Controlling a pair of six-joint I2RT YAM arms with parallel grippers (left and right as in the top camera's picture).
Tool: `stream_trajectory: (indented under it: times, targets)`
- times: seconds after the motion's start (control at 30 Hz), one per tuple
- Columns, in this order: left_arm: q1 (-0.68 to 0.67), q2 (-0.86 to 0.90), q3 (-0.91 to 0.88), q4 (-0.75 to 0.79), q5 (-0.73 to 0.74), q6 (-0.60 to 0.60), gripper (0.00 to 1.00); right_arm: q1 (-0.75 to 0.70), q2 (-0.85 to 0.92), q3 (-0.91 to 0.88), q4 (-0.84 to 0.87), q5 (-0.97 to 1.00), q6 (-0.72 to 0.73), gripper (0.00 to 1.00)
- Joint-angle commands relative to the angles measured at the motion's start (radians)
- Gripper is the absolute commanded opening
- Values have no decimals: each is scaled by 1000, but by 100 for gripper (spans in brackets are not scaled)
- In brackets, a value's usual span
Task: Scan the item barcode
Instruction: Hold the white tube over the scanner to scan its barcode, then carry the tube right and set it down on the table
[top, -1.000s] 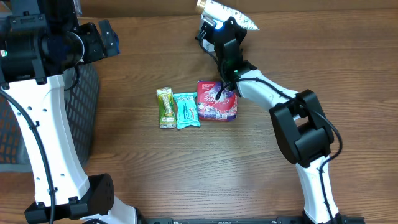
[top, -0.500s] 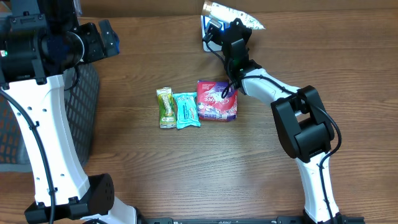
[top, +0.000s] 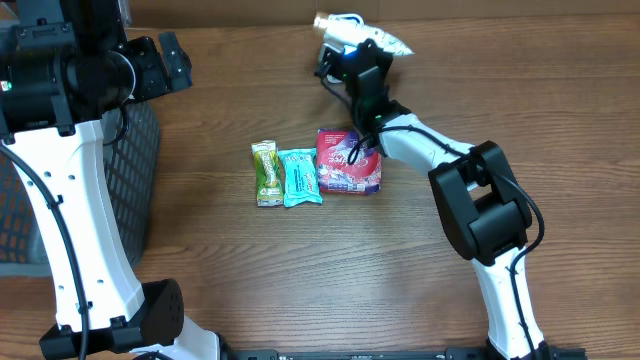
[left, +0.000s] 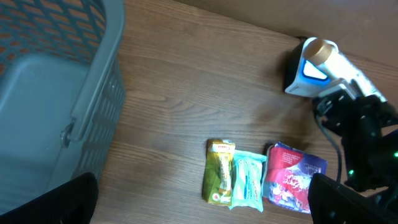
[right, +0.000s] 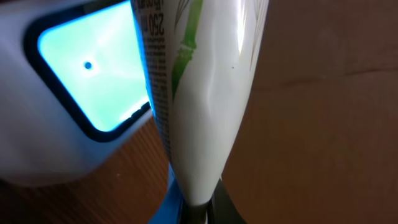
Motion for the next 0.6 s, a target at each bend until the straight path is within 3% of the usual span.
stream_trajectory:
  times: [0.0,0.1,0.23,0.43,0.57]
  targets:
    - [0,3,19,4,11,20,100,39,-236,35,-148,1,232,4]
    - [0,3,19,4,11,20,100,42,-399,35,-412,-128,457,4]
    - [-1,3,19,4,10,20,99,0,-625,35,-731,-394,949,4]
    - [0,3,19,4,10,20,99,-180,-863,35,-1141,-733,1258,4]
    - [-1,3,19,4,10,20,99,-348,-884,32,-1355,-845,1373,4]
